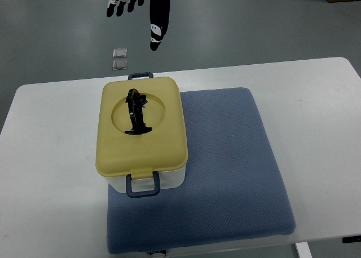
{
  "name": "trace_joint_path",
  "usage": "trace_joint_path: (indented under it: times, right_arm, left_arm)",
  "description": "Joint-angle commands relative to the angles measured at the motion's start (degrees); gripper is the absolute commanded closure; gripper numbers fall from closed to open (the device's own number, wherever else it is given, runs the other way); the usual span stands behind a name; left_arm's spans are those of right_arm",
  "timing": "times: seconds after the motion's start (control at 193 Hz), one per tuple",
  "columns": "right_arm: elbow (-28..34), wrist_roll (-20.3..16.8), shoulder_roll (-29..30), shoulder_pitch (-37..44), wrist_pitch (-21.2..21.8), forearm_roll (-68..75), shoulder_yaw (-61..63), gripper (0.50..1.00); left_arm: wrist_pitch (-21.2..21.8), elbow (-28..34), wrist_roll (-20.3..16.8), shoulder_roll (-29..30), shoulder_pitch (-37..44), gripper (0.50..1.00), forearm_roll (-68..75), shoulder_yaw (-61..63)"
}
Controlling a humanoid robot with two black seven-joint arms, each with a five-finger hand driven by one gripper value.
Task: Open white storage box with right hand
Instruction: 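Lower the right hand down to the black handle on the lid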
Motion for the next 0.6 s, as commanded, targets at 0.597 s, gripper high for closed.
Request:
trace_joint_path:
  times: [0.597]
  right_arm:
    - [4.5,26.5,3.0,-7.2,-2.3,-24.3,-0.1,0.583]
  left_arm:
    - [0.0,0.4,0.0,0.0,0.1,0.5,-0.1,-0.2]
